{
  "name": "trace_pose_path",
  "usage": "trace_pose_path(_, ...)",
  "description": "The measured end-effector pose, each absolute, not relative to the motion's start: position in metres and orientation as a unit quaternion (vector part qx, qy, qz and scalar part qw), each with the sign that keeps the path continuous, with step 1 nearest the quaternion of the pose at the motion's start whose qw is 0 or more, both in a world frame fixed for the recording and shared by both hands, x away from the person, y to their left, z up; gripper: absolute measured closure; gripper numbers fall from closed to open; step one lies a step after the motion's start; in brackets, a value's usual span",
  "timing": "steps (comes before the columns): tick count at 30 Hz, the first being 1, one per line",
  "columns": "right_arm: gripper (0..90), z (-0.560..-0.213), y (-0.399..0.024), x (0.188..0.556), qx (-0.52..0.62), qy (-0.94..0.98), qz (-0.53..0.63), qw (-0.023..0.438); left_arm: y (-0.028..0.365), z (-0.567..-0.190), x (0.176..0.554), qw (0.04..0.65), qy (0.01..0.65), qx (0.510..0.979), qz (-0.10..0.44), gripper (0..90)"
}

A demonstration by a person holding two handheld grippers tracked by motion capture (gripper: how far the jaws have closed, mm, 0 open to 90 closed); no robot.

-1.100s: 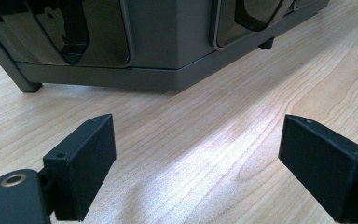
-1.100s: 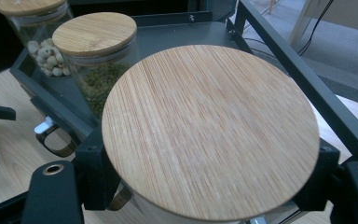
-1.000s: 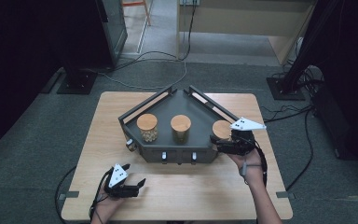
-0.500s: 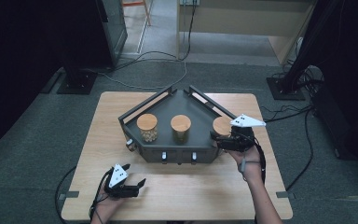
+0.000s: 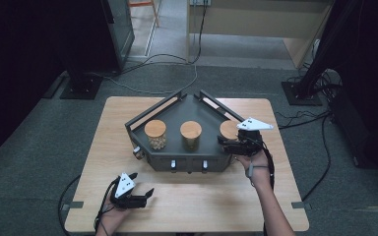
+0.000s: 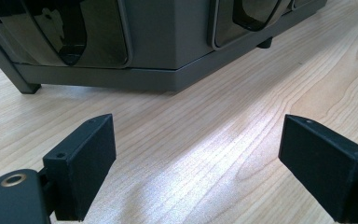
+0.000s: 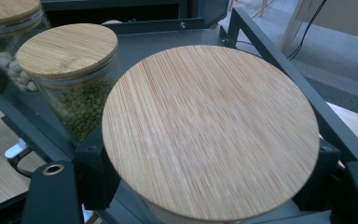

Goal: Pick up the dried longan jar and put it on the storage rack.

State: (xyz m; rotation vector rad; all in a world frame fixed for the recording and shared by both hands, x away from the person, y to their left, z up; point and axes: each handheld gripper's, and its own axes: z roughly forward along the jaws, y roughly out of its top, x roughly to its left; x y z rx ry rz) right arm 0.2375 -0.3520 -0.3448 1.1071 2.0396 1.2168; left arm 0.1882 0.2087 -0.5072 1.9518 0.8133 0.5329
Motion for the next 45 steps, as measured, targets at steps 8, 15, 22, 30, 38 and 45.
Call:
trace_pose_path(8,25.5,-0.348,-0.349,0.244,0.412,0.753,0.445,0.256,0.208,-0.507,0.188,0.461,0.329,0.795,0.218,10.8)
trace_pose_path(15,25.5,-0.35,-0.348,0.251,0.416,0.751,0.446,0.253,0.209,-0.507,0.188,0.461,0.328,0.795,0.218,10.8)
trace_pose_path(22,25.5,-0.353,-0.344,0.257,0.42,0.755,0.437,0.251,0.209,-0.507,0.188,0.461,0.328,0.795,0.217,10.8)
trace_pose_path(30,25.5,-0.355,-0.34,0.26,0.419,0.757,0.434,0.25,0.209,-0.507,0.188,0.46,0.326,0.796,0.217,10.8)
trace_pose_path(38,25.5,-0.354,-0.338,0.267,0.424,0.761,0.426,0.243,0.209,-0.507,0.188,0.461,0.326,0.796,0.217,10.8)
trace_pose_path(45,25.5,-0.355,-0.341,0.27,0.429,0.759,0.427,0.238,0.209,-0.507,0.188,0.461,0.326,0.796,0.217,10.8)
